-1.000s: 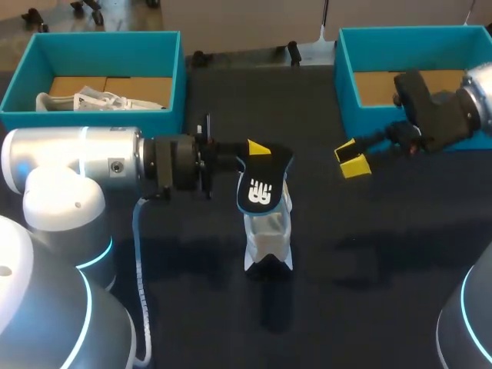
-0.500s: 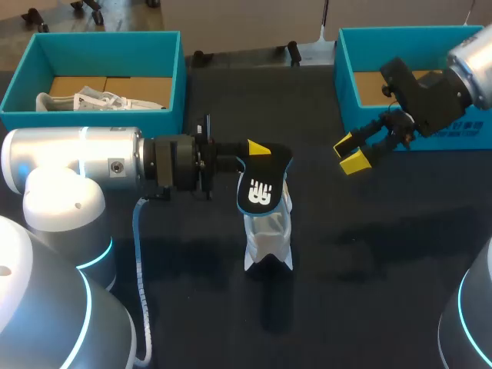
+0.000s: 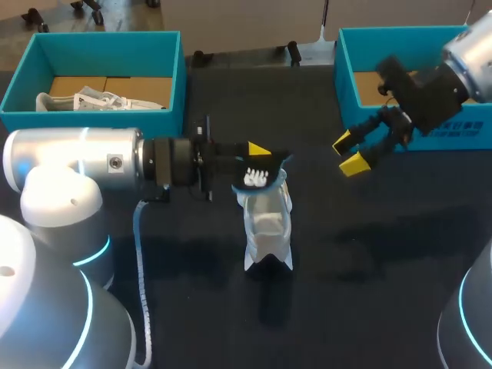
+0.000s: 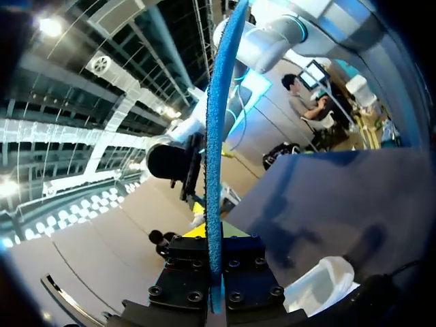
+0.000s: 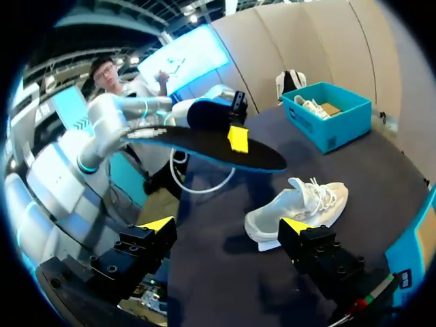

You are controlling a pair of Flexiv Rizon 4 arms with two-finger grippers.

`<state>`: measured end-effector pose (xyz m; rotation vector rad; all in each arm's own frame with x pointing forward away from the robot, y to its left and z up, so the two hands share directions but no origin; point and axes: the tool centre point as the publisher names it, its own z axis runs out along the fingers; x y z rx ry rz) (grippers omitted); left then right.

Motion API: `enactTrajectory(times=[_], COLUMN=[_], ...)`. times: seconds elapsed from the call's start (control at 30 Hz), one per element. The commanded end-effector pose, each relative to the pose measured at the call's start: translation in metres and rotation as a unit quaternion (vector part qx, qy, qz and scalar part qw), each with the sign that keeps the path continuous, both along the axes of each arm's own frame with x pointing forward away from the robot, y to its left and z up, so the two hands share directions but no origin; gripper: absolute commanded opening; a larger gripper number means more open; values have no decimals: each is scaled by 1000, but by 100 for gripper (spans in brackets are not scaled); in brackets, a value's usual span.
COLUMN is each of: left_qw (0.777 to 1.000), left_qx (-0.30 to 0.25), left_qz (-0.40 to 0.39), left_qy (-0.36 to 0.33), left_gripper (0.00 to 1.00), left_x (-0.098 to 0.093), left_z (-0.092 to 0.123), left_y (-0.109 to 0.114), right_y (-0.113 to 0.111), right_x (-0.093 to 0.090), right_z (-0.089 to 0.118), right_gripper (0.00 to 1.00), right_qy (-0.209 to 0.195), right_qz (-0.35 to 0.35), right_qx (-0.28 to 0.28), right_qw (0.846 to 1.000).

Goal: Take the shoe out of the shoebox, open the shoe tongue, remove and reinsert the insole, then place the shoe into the shoebox

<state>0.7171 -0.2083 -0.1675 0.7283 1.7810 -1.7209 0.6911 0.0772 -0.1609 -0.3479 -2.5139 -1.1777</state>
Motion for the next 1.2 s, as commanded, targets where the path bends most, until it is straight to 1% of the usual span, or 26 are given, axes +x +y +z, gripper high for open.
enactTrajectory(times=[0.03, 0.07, 0.13, 0.23, 0.27, 0.3, 0.33, 0.4, 0.6, 0.73, 1.0, 1.03, 1.07, 1.13, 1.17, 1.2], left_qw=[999, 999, 997, 995, 994, 992, 990, 988, 987, 987, 986, 986, 986, 986, 986, 986], left_qx=[9, 5, 1, -7, -11, -15, -23, -27, -20, -26, -28, -28, -29, -28, -29, -30], left_qz=[-15, -20, -31, -37, -38, -46, -49, -57, -51, -43, -35, -34, -34, -32, -28, -26], left_qy=[29, 38, 65, 94, 100, 117, 127, 144, 150, 153, 161, 162, 162, 163, 162, 161], left_gripper=[0, 0, 0, 0, 0, 0, 0, 0, 0, 0, 0, 0, 0, 0, 0, 0], left_x=[-4, -6, -10, -13, -13, -15, -16, -18, -21, -23, -25, -25, -26, -28, -29, -29], left_z=[6, 7, 8, 8, 9, 9, 10, 10, 9, 11, 2, 2, 1, 2, 3, 4], left_y=[10, 11, 14, 17, 18, 20, 21, 23, 22, 24, 26, 26, 26, 27, 28, 29], right_y=[2, 2, 4, 7, 8, 9, 10, 10, 10, 10, 10, 11, 11, 11, 12, 12], right_x=[-5, -5, -4, -3, -3, -2, -1, -1, -1, -1, -1, 3, 7, 11, 12, 14], right_z=[-3, -4, -7, -10, -12, -15, -19, -19, -19, -19, -19, -25, -30, -37, -39, -41], right_gripper=[100, 100, 100, 100, 100, 100, 100, 100, 100, 100, 100, 100, 100, 100, 100, 100], right_qy=[-81, -95, -111, -132, -129, -128, -105, -105, -105, -105, -105, -118, -141, -168, -191, -197], right_qz=[4, 16, 15, 25, 20, 15, 21, 21, 21, 21, 21, 36, 52, 59, 70, 73], right_qx=[-53, -55, -81, -75, -80, -100, -108, -108, -108, -108, -108, -116, -119, -139, -135, -141], right_qw=[995, 994, 990, 988, 988, 987, 988, 988, 988, 988, 988, 986, 981, 974, 970, 968])
